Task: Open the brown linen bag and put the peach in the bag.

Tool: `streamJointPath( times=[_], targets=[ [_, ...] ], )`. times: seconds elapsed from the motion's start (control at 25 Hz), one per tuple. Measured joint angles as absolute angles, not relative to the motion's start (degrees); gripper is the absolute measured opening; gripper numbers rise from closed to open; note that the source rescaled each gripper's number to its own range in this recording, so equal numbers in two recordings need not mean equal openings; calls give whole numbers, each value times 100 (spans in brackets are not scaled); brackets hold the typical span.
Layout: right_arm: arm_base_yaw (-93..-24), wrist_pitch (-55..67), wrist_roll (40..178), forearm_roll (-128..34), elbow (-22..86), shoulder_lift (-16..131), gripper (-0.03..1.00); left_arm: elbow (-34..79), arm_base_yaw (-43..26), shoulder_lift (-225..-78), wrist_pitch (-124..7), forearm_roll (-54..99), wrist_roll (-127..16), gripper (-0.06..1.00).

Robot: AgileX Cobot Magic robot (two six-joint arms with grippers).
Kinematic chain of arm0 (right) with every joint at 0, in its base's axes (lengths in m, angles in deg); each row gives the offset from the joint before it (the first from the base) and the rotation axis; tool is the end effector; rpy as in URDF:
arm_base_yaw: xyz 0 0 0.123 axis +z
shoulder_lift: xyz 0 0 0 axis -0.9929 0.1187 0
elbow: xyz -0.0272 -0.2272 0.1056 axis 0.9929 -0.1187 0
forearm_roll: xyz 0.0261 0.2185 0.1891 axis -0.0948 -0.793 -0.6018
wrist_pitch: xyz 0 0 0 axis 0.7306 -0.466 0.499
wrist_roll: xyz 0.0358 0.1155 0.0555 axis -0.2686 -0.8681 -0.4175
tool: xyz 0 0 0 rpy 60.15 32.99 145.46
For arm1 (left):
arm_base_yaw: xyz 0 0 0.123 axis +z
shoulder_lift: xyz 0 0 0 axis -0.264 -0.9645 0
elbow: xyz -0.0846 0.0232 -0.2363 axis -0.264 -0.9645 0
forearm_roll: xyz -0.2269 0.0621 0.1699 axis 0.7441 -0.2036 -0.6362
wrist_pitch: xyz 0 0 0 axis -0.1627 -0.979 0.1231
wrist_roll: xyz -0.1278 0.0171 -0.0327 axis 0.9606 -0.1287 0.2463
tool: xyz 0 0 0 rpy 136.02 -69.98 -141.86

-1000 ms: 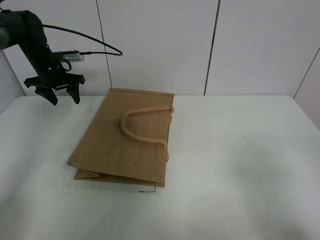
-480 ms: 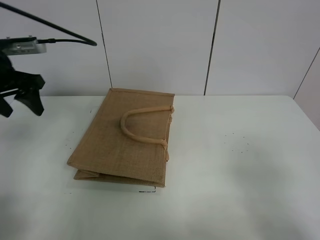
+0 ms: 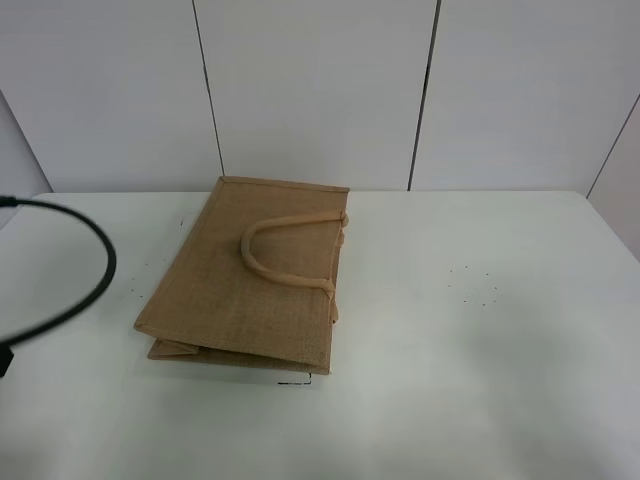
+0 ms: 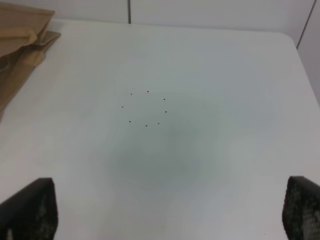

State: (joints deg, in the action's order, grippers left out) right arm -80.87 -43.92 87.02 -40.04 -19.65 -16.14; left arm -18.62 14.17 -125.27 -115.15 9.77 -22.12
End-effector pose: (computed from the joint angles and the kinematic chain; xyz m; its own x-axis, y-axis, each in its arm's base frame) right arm 0.1018 0.0069 0.2785 -0.4321 -0.0143 -0.9017 -0.0575 0.9983 0.0117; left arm 0.2055 -0.0053 0.2126 -0.9008 0.0238 -0.4336 0.0291 0.9996 -0.0056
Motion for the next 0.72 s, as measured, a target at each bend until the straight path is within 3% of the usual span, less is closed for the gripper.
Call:
streamJointPath(
  times=[0.16, 0.72],
  targets=[
    [-8087, -4392, 8702, -4004, -1965, -1614, 100, -2747, 1417, -11336, -11508, 977, -2214, 99],
    [-8087, -4392, 8702, -4004, -1965, -1614, 100, -2815, 1417, -8285, -11451, 977, -2241, 95]
  ],
)
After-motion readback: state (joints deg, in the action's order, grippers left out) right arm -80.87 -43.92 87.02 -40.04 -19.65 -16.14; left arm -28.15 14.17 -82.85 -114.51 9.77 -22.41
